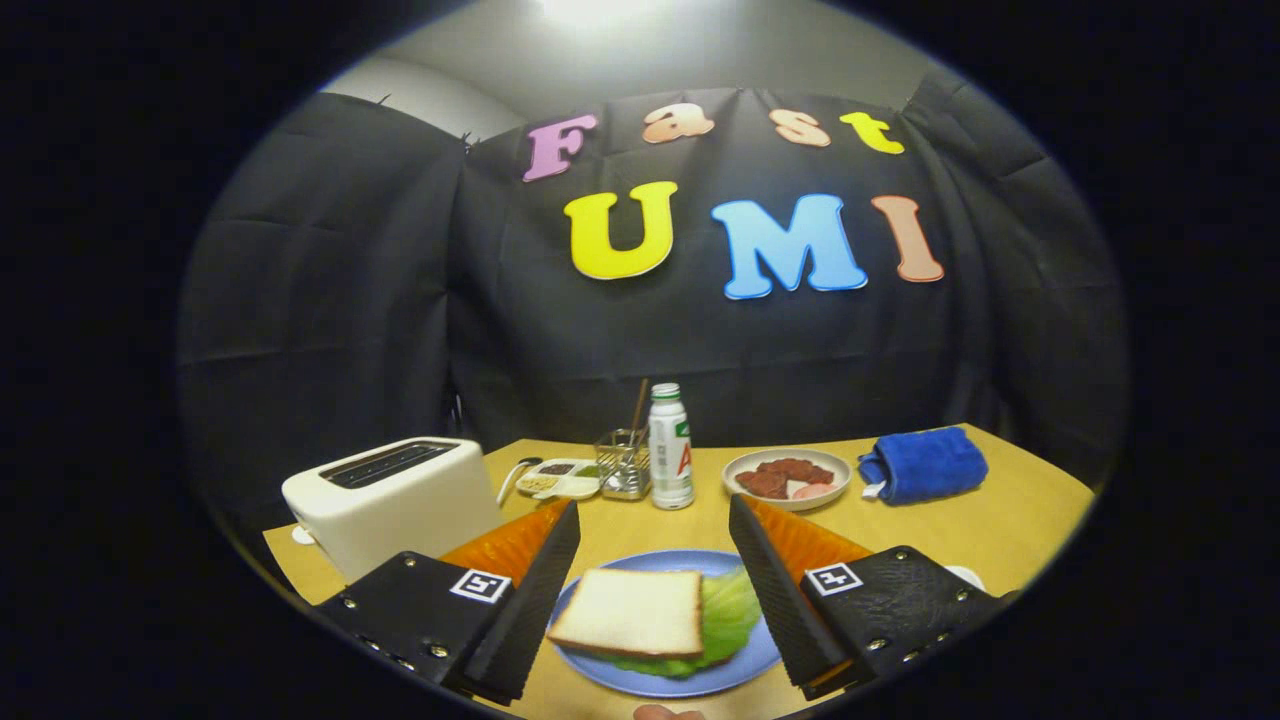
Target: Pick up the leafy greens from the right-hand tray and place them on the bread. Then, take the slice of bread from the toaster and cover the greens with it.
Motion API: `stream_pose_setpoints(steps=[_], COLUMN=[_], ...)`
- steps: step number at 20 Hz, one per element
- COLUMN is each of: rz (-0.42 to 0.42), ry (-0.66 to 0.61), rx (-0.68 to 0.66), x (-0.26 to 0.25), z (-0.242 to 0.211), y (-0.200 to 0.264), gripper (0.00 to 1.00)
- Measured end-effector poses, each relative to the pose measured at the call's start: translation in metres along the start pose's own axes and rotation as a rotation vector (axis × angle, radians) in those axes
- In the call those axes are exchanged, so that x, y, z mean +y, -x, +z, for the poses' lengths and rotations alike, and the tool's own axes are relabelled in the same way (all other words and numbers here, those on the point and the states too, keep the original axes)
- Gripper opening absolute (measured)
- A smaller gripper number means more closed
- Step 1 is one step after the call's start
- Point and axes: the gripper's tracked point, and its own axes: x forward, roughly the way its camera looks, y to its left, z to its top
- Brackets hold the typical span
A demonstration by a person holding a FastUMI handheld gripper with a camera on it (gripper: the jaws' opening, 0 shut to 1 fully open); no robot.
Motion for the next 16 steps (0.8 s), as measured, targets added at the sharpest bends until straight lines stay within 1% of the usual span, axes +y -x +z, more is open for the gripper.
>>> stream_pose_setpoints(steps=[4,7,9,11,13,16], rz=[-0.090,-0.171,-0.210,-0.231,-0.231,-0.263], ry=[0.031,0.047,0.058,0.080,0.090,0.095], rx=[-0.069,-0.126,-0.149,-0.156,-0.165,-0.181], x=[-0.085,-0.152,-0.191,-0.226,-0.257,-0.317], z=[0.030,0.052,0.064,0.072,0.079,0.083], y=[0.015,0.039,0.057,0.071,0.088,0.112], gripper=[0.92,0.92,0.92,0.91,0.92,0.91])
